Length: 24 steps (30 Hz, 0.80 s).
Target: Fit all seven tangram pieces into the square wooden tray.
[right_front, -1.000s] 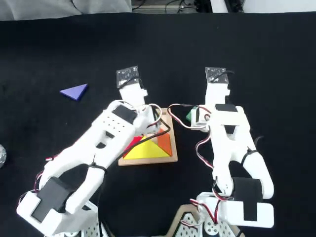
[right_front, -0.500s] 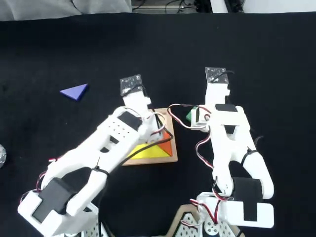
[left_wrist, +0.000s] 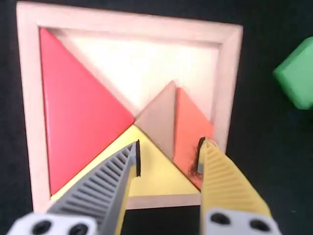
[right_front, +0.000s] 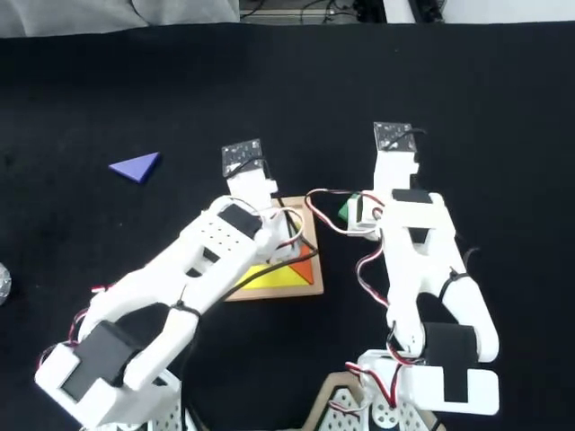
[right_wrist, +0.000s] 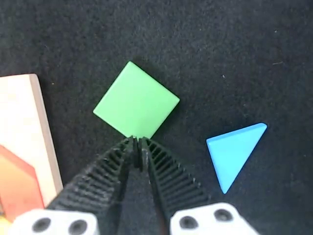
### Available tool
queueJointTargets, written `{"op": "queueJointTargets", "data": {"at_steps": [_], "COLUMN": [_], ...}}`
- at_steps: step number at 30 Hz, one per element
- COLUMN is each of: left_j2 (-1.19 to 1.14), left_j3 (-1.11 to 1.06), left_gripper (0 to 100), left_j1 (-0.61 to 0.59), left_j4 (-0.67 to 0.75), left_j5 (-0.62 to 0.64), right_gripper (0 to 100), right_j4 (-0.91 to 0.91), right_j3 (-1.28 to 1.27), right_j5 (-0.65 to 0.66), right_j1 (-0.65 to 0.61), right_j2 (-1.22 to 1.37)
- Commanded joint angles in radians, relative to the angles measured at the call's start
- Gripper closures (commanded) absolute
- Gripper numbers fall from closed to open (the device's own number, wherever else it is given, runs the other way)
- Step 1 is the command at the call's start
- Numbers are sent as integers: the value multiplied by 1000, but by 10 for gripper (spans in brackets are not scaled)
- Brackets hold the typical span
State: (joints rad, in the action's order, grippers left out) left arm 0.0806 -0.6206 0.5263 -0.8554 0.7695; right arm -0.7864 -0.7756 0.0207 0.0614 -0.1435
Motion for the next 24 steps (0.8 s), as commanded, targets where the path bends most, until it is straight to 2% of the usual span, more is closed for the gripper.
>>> {"op": "queueJointTargets", "data": {"at_steps": [1,6,10,15,24], "left_j2": [-14,-64,-86,-92,-229], "left_j3": [62,157,199,202,208], "left_gripper": [790,790,794,795,795], "left_j1": [-25,-114,-116,-174,-171], "left_j4": [15,15,8,34,40], "left_j5": [0,-75,-80,-81,-81], "right_gripper": [987,987,987,987,987], "right_j4": [20,20,20,20,20], "right_j3": [48,48,48,48,48], "right_j5": [-3,-3,-3,-3,-2], "right_j1": [9,9,9,9,9], "right_j2": [-70,-70,-70,-70,-70]}}
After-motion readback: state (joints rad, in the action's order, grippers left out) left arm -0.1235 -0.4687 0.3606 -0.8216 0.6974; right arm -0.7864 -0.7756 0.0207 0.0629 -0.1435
